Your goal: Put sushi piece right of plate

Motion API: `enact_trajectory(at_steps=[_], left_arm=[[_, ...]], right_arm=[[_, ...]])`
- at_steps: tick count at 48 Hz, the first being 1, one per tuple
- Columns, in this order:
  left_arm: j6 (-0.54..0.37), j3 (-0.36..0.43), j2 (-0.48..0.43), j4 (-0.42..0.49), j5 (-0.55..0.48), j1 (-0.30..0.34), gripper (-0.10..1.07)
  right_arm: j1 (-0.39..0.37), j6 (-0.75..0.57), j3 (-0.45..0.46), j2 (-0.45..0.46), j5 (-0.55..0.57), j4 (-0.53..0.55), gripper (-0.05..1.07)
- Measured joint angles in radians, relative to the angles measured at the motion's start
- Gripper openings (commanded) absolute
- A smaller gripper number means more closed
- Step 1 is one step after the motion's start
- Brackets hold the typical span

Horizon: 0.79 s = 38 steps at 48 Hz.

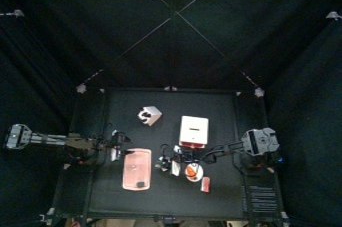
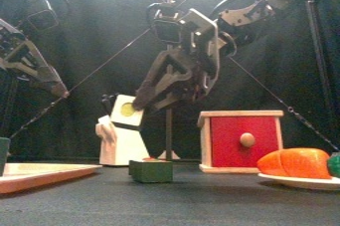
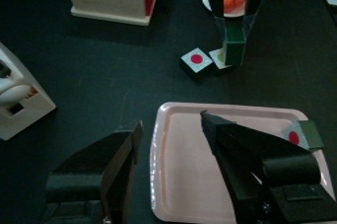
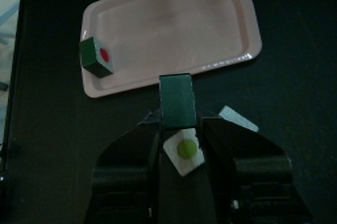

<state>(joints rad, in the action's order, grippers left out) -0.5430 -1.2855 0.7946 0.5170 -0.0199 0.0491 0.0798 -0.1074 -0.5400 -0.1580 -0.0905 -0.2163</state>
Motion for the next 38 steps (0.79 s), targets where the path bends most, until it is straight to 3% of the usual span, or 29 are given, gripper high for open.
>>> enact_trajectory(at_steps=[18, 38], left_arm=[[0.002, 0.002, 0.002, -0.012, 0.0, 0.005, 0.87], [0.002, -0.002, 0.0, -0.014, 0.0, 0.008, 0.87]], right_arm=[[-0.026, 0.0, -0.17, 0.1, -0.009, -0.041, 0.63], [-0.048, -0.002, -0.173, 0.077, -0.021, -0.06, 0.84]])
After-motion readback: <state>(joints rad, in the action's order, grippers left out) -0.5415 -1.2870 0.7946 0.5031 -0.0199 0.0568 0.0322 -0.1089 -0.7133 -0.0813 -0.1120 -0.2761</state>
